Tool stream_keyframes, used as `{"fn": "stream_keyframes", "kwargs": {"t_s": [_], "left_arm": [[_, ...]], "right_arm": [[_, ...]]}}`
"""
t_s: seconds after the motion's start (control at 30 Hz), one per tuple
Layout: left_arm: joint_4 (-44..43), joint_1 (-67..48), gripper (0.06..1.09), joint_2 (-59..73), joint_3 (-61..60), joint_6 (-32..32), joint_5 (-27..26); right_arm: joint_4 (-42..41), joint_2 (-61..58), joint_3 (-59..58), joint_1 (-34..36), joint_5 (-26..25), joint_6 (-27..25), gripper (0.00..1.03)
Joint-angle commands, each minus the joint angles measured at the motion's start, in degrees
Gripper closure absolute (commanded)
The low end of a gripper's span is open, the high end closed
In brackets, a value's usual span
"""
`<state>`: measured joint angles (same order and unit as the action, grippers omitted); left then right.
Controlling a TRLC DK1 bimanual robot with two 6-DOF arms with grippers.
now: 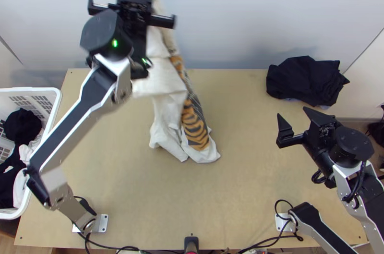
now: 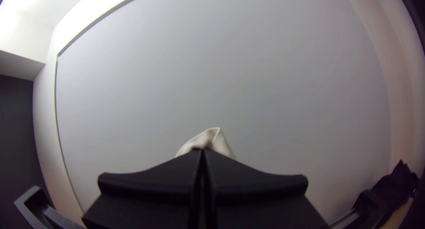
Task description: Fold the t-shirt
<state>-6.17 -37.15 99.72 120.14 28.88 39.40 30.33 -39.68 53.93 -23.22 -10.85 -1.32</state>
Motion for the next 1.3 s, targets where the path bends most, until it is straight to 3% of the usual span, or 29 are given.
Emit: {"fn": "stream_keyframes", "kwargs": {"t_s": [0.0, 0.17, 0.4, 0.7, 0.93, 0.97, 1.0, 1.03, 1.07, 1.27], "left_arm": [[-0.7, 21.1, 1.05, 2.1, -8.1, -7.4, -5.6], [-0.9, 31.9, 1.05, 1.1, -17.1, -10.1, -9.0], [-9.8, 40.5, 1.05, -5.9, -40.9, -9.2, -14.6], [-8.3, 37.6, 1.05, -29.5, -71.4, -9.5, -17.2], [-3.6, 38.7, 1.03, -39.1, -82.9, -9.7, -18.0], [-1.0, 39.2, 0.93, -39.9, -83.0, -10.7, -18.0], [2.1, 39.4, 0.71, -40.8, -82.9, -11.7, -19.0], [5.3, 40.4, 0.34, -41.7, -82.8, -13.0, -21.2], [7.5, 41.4, 0.07, -42.7, -82.6, -14.1, -23.5], [9.7, 45.5, 0.1, -49.0, -82.2, -17.5, -26.1]], "right_arm": [[-0.8, -0.4, -1.1, 0.1, 1.4, 0.9, 0.07], [-0.8, -0.5, -2.3, 0.1, 1.8, 0.8, 0.07], [-1.3, -1.5, -5.1, -0.1, 5.8, 2.6, 0.07], [-1.8, -4.3, -5.2, -0.5, 6.0, 2.7, 0.07], [-1.8, -7.3, -5.3, -0.9, 11.5, 9.2, 0.07], [-1.4, -8.1, -5.2, -0.9, 13.0, 10.6, 0.07], [-1.1, -9.1, -5.3, -0.9, 14.4, 12.0, 0.07], [-0.4, -10.2, -5.4, -0.9, 15.8, 13.5, 0.07], [0.1, -11.5, -5.6, -1.5, 17.3, 14.8, 0.07], [-1.1, -15.3, -7.5, -4.6, 21.8, 17.9, 0.06]]}}
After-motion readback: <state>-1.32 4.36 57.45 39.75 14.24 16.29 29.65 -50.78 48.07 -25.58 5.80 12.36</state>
